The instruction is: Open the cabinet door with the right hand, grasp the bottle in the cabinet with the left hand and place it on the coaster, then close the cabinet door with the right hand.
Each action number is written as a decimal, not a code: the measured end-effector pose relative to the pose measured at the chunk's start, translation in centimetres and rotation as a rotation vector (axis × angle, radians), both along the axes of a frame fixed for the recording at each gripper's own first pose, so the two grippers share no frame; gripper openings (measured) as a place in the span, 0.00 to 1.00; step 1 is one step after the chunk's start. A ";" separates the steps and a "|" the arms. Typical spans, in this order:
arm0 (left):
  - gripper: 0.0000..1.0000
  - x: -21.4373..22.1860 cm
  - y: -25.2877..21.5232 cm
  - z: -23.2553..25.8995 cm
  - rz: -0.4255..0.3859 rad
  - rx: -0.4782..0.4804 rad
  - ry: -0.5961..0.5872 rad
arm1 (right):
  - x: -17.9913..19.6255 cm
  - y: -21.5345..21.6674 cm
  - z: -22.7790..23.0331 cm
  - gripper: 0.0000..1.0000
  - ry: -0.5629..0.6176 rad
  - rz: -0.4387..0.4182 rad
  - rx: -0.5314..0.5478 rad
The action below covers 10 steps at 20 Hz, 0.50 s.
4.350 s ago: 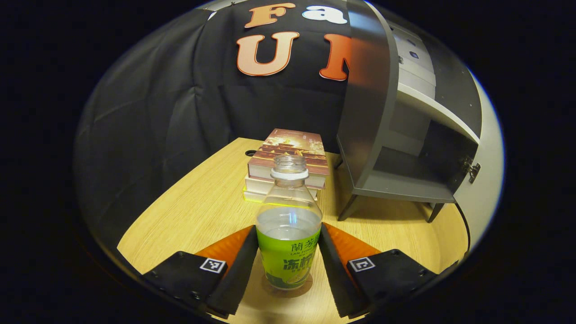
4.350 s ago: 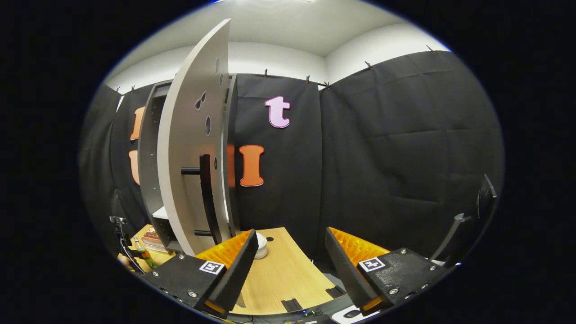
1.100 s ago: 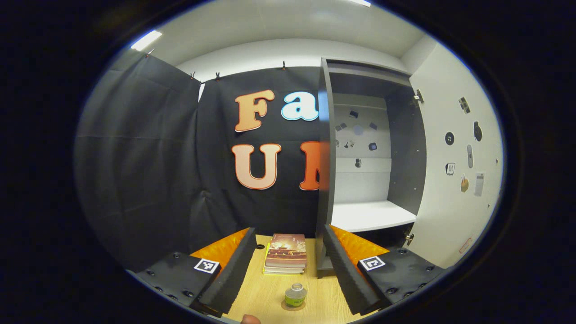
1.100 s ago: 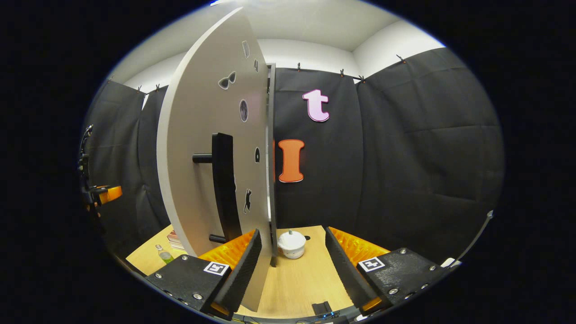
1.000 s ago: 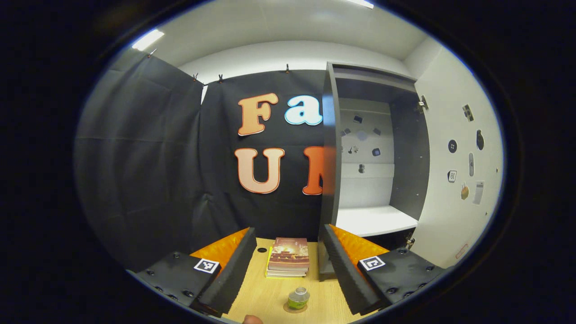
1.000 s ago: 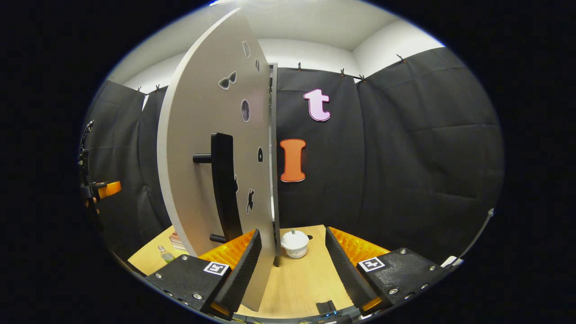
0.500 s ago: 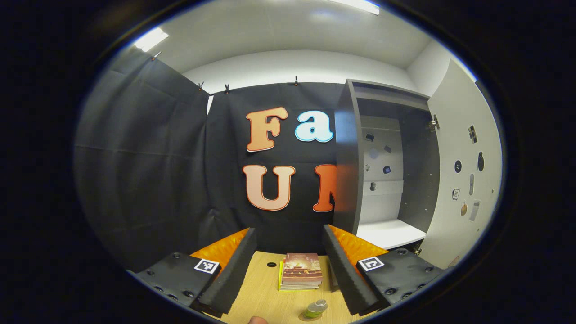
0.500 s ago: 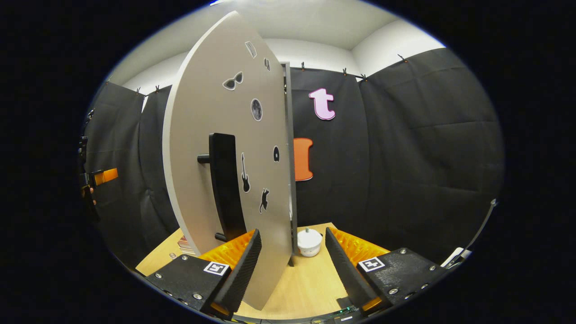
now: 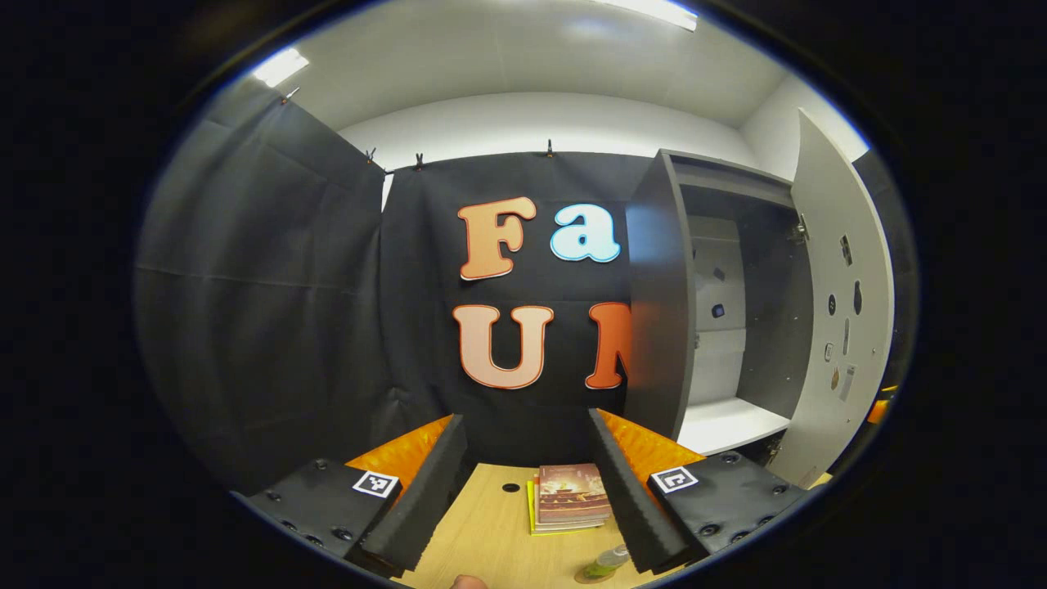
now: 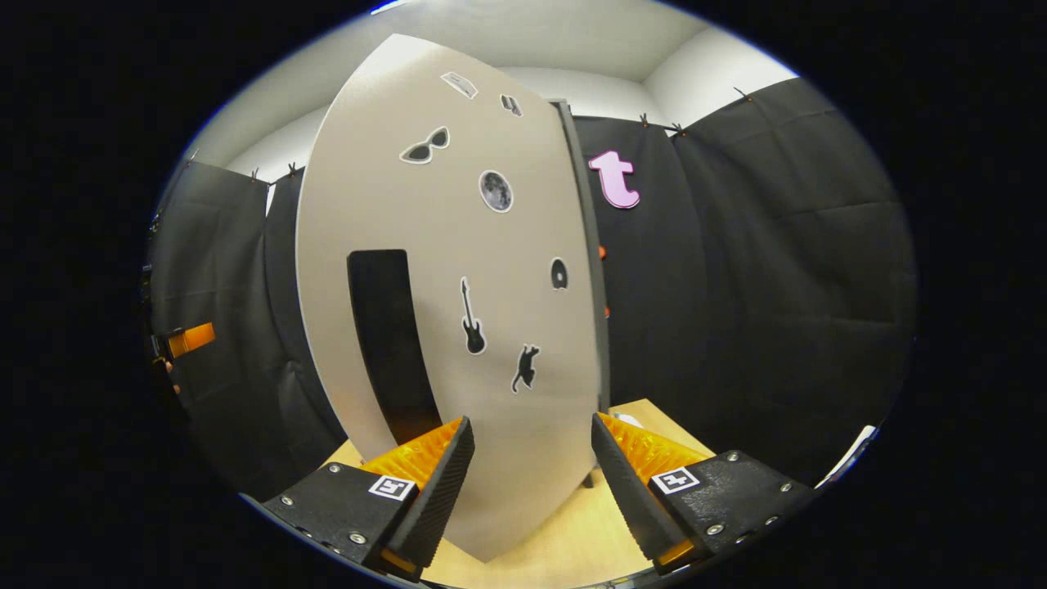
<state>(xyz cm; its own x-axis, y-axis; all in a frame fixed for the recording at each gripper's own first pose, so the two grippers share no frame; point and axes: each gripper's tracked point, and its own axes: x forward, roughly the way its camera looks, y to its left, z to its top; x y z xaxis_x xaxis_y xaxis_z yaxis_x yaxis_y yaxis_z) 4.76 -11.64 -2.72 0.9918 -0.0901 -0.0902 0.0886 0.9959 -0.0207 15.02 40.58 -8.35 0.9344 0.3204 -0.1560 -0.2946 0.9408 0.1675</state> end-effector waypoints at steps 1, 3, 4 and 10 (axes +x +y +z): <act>0.96 0.2 0.8 -0.1 0.009 0.005 -0.001 | 0.7 1.4 -0.2 0.98 0.000 0.020 0.010; 0.96 0.5 2.5 -0.1 0.027 0.011 -0.007 | 2.2 4.0 -0.5 0.95 -0.001 0.057 0.012; 0.96 0.6 3.3 0.0 0.036 0.015 -0.010 | 2.9 5.3 -0.7 0.99 0.009 0.075 0.010; 0.97 0.8 8.3 -0.2 0.104 0.055 -0.003 | 4.7 8.6 -0.3 0.93 -0.013 0.076 -0.021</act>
